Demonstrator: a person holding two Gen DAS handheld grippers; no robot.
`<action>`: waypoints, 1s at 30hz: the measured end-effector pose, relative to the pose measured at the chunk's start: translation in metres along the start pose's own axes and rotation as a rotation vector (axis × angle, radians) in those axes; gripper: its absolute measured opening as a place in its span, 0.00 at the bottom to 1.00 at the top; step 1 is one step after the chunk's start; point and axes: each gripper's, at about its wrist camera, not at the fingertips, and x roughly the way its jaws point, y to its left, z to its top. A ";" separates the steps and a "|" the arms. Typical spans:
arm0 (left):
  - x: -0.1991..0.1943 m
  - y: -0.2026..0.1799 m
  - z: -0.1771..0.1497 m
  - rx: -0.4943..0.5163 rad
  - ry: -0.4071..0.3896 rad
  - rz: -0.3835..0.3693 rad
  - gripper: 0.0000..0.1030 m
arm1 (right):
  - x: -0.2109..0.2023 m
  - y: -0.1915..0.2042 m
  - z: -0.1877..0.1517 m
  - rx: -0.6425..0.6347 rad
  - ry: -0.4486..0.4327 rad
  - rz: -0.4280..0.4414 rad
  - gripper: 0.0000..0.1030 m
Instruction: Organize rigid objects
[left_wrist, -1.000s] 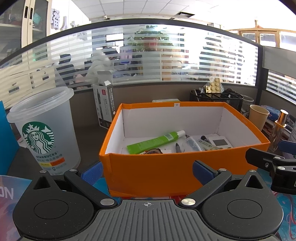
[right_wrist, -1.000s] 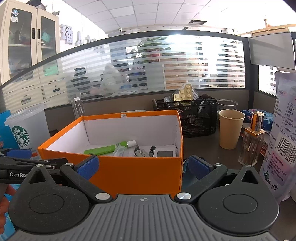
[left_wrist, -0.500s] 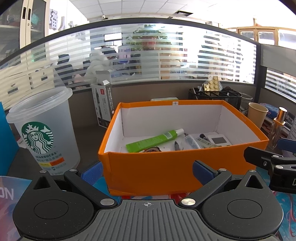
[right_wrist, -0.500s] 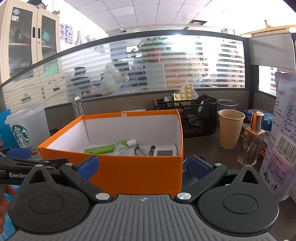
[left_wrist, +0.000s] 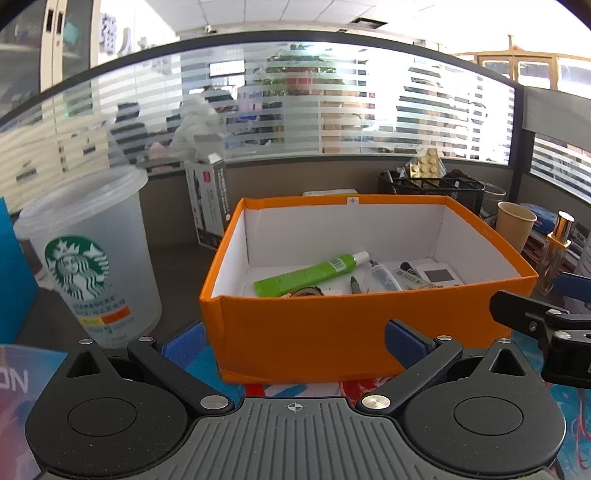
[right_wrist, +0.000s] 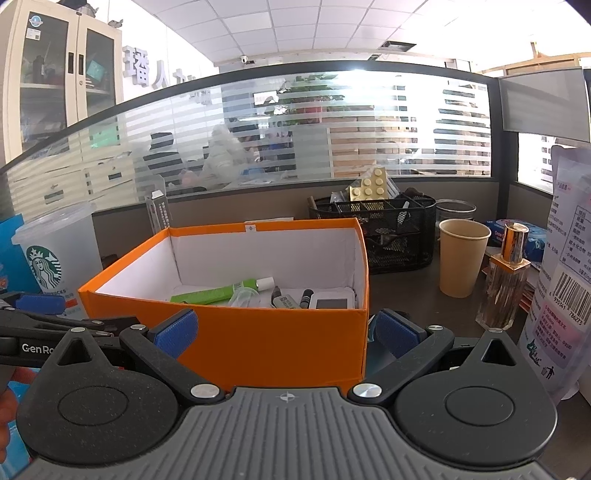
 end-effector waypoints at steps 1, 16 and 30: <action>-0.001 0.003 -0.001 -0.010 -0.001 0.001 1.00 | -0.001 0.001 0.000 -0.003 -0.004 0.001 1.00; -0.019 0.035 -0.001 -0.066 -0.056 0.072 1.00 | -0.011 0.027 0.003 -0.062 -0.026 0.025 1.00; -0.045 0.028 -0.014 -0.096 -0.212 0.086 1.00 | -0.020 0.032 0.003 -0.079 -0.035 0.027 1.00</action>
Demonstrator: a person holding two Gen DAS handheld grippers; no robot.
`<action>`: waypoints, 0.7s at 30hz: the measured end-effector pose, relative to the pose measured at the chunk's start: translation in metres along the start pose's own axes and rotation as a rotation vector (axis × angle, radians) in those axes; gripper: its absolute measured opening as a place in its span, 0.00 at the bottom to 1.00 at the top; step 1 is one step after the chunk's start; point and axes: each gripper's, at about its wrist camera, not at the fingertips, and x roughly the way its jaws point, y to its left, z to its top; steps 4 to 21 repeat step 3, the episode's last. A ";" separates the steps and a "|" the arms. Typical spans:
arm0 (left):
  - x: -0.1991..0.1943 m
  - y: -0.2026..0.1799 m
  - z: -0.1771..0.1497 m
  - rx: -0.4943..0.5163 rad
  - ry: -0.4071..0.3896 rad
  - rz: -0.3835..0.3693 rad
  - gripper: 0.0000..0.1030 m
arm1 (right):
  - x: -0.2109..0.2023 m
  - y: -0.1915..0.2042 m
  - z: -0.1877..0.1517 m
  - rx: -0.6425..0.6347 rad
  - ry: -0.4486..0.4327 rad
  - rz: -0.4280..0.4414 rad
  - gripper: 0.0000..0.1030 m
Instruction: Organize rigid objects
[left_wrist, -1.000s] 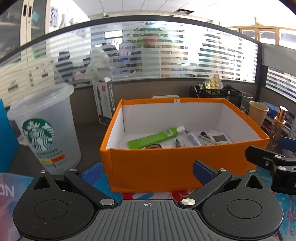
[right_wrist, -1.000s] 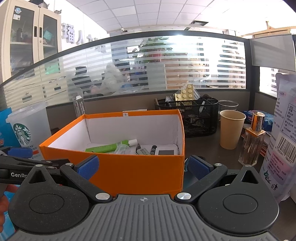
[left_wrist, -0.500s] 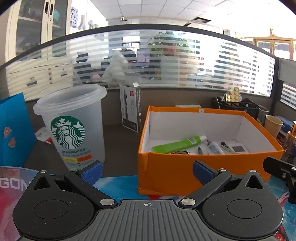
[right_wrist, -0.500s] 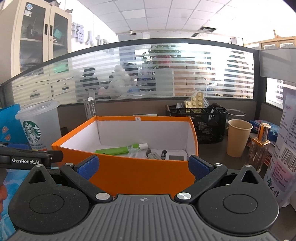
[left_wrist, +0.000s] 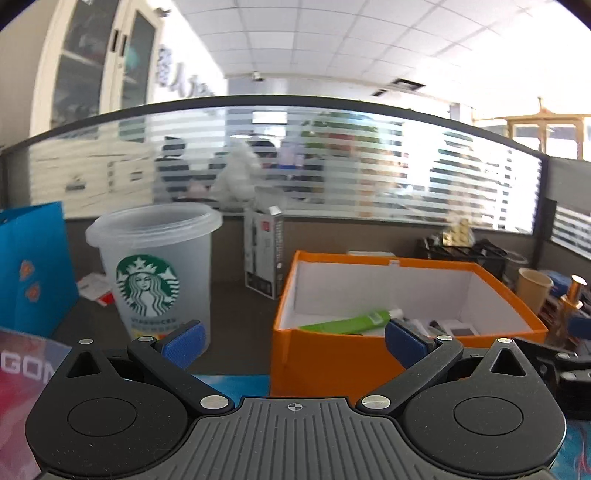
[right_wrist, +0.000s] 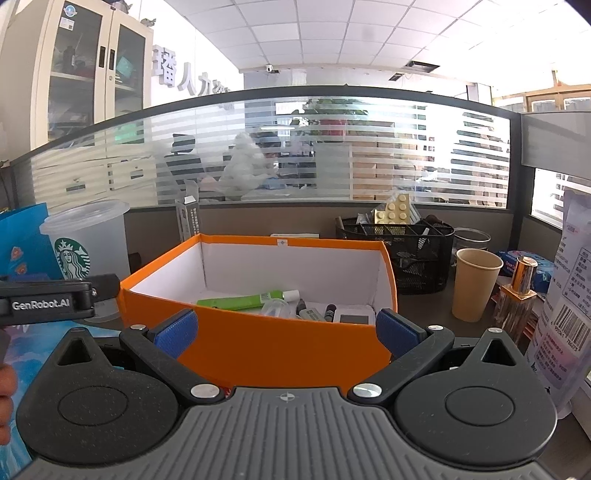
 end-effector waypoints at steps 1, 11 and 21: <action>-0.001 0.000 0.001 0.003 -0.004 0.005 1.00 | 0.000 0.000 0.000 0.001 0.001 0.001 1.00; -0.001 -0.001 0.001 0.010 0.004 0.003 1.00 | -0.001 0.000 0.000 0.001 0.000 0.001 1.00; -0.001 -0.001 0.001 0.010 0.004 0.003 1.00 | -0.001 0.000 0.000 0.001 0.000 0.001 1.00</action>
